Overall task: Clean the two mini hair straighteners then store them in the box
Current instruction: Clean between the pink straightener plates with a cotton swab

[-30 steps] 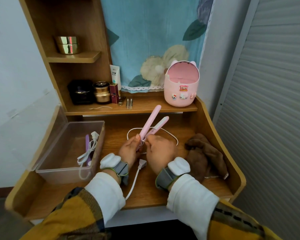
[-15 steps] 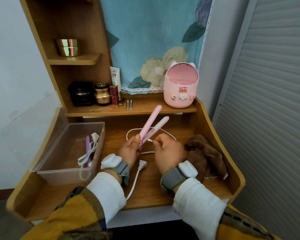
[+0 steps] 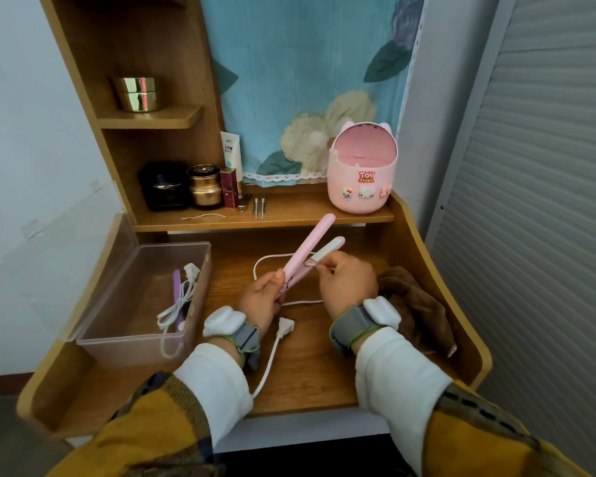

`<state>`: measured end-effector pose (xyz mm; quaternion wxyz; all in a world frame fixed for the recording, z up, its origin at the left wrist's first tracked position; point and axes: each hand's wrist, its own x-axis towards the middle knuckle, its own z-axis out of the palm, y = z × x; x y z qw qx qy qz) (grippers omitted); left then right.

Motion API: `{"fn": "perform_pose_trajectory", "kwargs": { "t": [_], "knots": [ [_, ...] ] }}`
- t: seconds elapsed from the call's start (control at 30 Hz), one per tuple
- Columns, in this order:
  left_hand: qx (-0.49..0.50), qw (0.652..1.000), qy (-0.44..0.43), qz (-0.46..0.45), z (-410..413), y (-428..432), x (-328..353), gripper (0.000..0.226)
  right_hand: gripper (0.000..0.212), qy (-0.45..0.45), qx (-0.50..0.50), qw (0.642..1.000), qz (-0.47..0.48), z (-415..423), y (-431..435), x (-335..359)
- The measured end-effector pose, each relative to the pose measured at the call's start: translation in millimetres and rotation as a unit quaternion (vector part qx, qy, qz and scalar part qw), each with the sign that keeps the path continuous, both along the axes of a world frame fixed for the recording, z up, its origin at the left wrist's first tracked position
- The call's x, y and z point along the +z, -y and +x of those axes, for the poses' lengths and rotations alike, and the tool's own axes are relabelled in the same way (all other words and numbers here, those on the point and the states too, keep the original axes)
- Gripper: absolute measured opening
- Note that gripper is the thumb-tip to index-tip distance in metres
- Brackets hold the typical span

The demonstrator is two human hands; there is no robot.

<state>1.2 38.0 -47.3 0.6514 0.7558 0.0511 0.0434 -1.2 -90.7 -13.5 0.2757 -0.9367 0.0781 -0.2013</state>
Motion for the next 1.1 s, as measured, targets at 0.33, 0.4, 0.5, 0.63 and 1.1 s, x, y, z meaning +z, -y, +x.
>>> {"fn": "perform_pose_trajectory", "kwargs": {
  "t": [0.33, 0.4, 0.5, 0.63, 1.1],
  "knots": [
    [-0.065, 0.989, 0.059, 0.118, -0.7, -2.8, -1.2, 0.031, 0.02, 0.014, -0.037, 0.999, 0.01, 5.0, 14.5, -0.7],
    [-0.06, 0.991, 0.055, 0.109, 0.7, -3.1, -2.1, 0.031, 0.019, 0.024, -0.053, 0.998, 0.031, 9.6, 21.4, 4.2],
    [-0.06, 0.992, 0.048, 0.096, 3.6, -4.3, -5.3, 0.032, 0.018, 0.015, -0.009, 1.0, 0.025, 11.3, 22.3, 6.7],
    [-0.071, 0.992, 0.043, 0.099, 6.3, -6.4, -9.5, 0.032, 0.026, -0.024, 0.011, 0.999, -0.035, 8.7, 22.9, 10.2],
    [-0.058, 0.989, 0.047, 0.124, 5.9, -5.2, -9.1, 0.031, 0.02, -0.123, 0.087, 0.989, -0.005, 18.0, 30.6, 13.9]
  ]
}}
